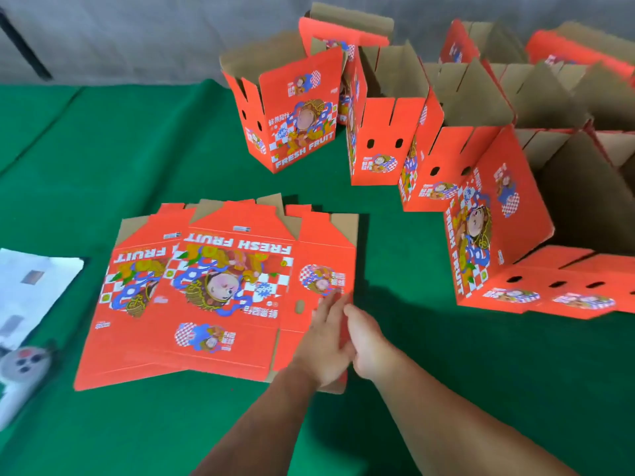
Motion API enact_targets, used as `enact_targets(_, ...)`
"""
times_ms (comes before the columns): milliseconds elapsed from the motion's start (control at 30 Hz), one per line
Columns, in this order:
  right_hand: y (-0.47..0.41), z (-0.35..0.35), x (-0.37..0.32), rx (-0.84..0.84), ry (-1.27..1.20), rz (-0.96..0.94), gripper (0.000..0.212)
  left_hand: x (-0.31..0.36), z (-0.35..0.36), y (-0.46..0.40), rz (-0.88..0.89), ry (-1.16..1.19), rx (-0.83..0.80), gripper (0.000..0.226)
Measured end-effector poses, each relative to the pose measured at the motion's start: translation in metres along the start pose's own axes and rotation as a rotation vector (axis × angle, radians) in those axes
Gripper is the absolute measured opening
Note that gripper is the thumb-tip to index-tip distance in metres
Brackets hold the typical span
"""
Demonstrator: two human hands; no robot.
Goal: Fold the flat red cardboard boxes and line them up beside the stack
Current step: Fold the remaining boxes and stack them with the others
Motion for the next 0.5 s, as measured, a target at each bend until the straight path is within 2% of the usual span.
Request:
enact_targets(133,0.010,-0.068,0.007,0.212,0.051,-0.026,0.016,0.035,0.009,0.024,0.140,0.297,-0.033,0.057)
enact_targets(167,0.019,-0.084,0.003,0.275,0.083,-0.060,0.015,0.035,0.002,0.033,0.137,0.344,0.003,0.050)
enact_targets(233,0.036,-0.111,-0.008,0.359,0.061,-0.113,0.017,0.020,-0.030,0.046,0.122,0.233,0.170,0.042)
enact_targets(300,0.058,-0.137,-0.021,0.419,-0.015,-0.200,0.021,-0.012,-0.081,0.064,0.010,-0.004,0.428,0.045)
enact_targets(367,0.080,-0.165,-0.030,0.448,-0.131,-0.273,0.024,-0.062,-0.128,0.091,-0.295,-0.023,0.614,0.066)
enact_targets(400,0.089,-0.178,-0.031,0.456,-0.160,-0.297,0.024,-0.082,-0.140,0.103,-0.425,0.056,0.637,0.078)
enact_targets(433,0.099,-0.187,-0.032,0.458,-0.173,-0.307,0.024,-0.092,-0.143,0.110,-0.478,0.232,0.632,0.086)
enact_targets(467,0.107,-0.195,-0.032,0.446,-0.183,-0.315,0.023,-0.094,-0.140,0.110,-0.464,0.426,0.605,0.085)
enact_targets(500,0.114,-0.198,-0.032,0.420,-0.202,-0.318,0.020,-0.083,-0.132,0.107,-0.418,0.599,0.534,0.073)
Point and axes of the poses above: each hand's wrist, its own y-axis away from the middle knuckle, its own z-axis out of the palm, x = y × z, the point moved 10 cm from there along -y, towards the middle knuckle, and after that the axes turned 6 degrees about z, right-handed, at the moved point
